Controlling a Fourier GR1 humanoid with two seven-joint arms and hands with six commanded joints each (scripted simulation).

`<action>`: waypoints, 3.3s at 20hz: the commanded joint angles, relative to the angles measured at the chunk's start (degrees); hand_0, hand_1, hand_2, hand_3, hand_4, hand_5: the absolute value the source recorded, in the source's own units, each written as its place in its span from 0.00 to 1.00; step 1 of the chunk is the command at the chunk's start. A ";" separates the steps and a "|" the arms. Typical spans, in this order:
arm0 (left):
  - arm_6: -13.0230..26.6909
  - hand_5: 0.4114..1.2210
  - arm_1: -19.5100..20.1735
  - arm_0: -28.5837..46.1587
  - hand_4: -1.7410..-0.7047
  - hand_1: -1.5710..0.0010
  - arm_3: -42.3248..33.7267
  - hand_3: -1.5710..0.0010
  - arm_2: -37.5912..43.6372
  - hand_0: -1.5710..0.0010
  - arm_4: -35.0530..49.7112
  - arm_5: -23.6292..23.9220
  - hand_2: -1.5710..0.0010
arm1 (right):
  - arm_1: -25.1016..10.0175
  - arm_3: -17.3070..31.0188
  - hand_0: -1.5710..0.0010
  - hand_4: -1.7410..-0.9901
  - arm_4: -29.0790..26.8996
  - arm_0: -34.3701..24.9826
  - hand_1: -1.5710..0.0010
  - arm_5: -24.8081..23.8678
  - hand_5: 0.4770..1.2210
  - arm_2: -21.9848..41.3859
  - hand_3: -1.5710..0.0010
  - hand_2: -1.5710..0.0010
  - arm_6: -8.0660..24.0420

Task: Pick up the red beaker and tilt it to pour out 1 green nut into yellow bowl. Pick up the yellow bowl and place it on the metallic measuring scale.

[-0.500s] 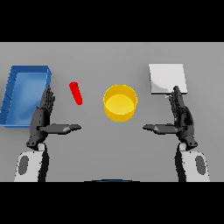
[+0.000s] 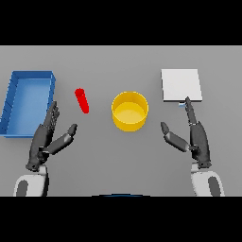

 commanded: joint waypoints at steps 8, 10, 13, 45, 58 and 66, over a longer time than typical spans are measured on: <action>2.96 0.24 0.68 -2.96 0.55 1.00 2.49 1.00 -1.30 1.00 -3.35 0.46 1.00 | 0.49 -2.61 1.00 0.69 -1.59 1.50 1.00 1.56 0.18 0.58 1.00 1.00 0.46; 2.16 0.25 -0.08 -6.61 0.51 1.00 7.12 1.00 -1.27 1.00 -4.40 1.00 1.00 | -0.23 -2.67 1.00 0.67 -1.11 1.41 1.00 1.48 0.20 0.35 1.00 1.00 0.76; 0.23 0.27 -0.55 -10.85 0.50 1.00 13.28 1.00 -0.62 1.00 -6.06 2.50 1.00 | -0.61 -3.62 1.00 0.64 -1.99 1.79 1.00 2.31 0.21 0.24 1.00 1.00 -0.02; -8.47 0.78 -2.92 -35.99 0.16 0.35 45.60 0.41 7.92 0.37 -4.63 6.88 0.34 | -0.30 -3.43 1.00 0.65 -2.17 1.63 1.00 1.94 0.23 -0.14 1.00 1.00 0.97; -7.81 0.87 -3.89 -35.67 0.04 0.02 38.89 0.03 6.13 0.02 -2.54 10.57 0.02 | -0.85 -3.04 1.00 0.64 -2.00 2.25 1.00 1.65 0.23 -0.65 1.00 1.00 -0.51; 3.62 0.88 3.95 -39.36 0.01 0.00 32.55 0.01 -4.92 0.00 -12.23 6.27 0.00 | -1.47 -3.83 1.00 0.65 -0.61 2.62 1.00 1.36 0.26 -0.31 1.00 1.00 -0.09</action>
